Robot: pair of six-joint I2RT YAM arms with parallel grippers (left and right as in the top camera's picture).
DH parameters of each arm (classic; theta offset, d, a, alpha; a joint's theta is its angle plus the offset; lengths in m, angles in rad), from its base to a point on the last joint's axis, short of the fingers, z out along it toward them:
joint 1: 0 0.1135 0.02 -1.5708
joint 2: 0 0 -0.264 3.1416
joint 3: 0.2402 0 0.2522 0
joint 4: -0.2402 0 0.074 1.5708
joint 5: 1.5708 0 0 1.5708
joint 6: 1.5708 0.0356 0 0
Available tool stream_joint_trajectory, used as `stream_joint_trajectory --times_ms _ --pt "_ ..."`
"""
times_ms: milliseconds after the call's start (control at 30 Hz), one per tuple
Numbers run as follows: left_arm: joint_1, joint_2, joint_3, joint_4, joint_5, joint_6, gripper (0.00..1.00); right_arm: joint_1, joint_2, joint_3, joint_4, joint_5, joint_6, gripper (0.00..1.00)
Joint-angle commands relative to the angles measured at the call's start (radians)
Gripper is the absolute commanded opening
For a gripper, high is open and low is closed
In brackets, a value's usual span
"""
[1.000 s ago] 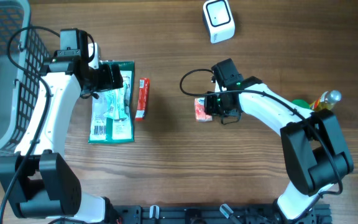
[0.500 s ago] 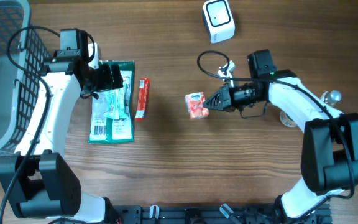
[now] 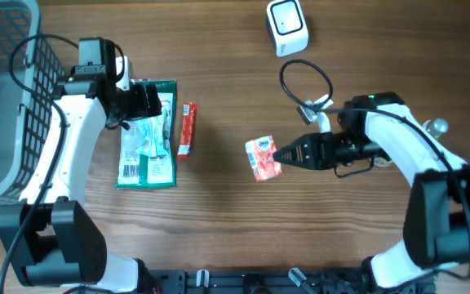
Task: Scan the item barcode
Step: 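Lift the Kleenex pack and turn it toward the scanner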
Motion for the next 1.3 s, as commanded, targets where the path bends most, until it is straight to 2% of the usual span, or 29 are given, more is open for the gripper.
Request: stream_joint_trajectory --times_ms 0,400,1100,1200,1267 --pt "0.005 -0.013 0.01 0.0 -0.006 0.001 1.0 -0.003 -0.102 0.001 -0.039 -0.065 -0.159 0.04" --pt "0.005 -0.013 0.01 0.0 -0.006 0.001 1.0 -0.003 -0.32 0.001 -0.091 -0.064 -0.108 0.04" --pt "0.005 -0.013 0.01 0.0 -0.006 0.002 1.0 -0.003 -0.374 0.001 -0.087 -0.064 -0.071 0.04" --pt "0.005 -0.013 0.01 0.0 -0.006 0.001 1.0 -0.003 -0.373 0.001 -0.025 -0.043 0.023 0.04" --pt "0.005 -0.013 0.01 0.0 -0.006 0.001 1.0 -0.003 -0.373 0.001 0.071 0.031 0.142 0.04"
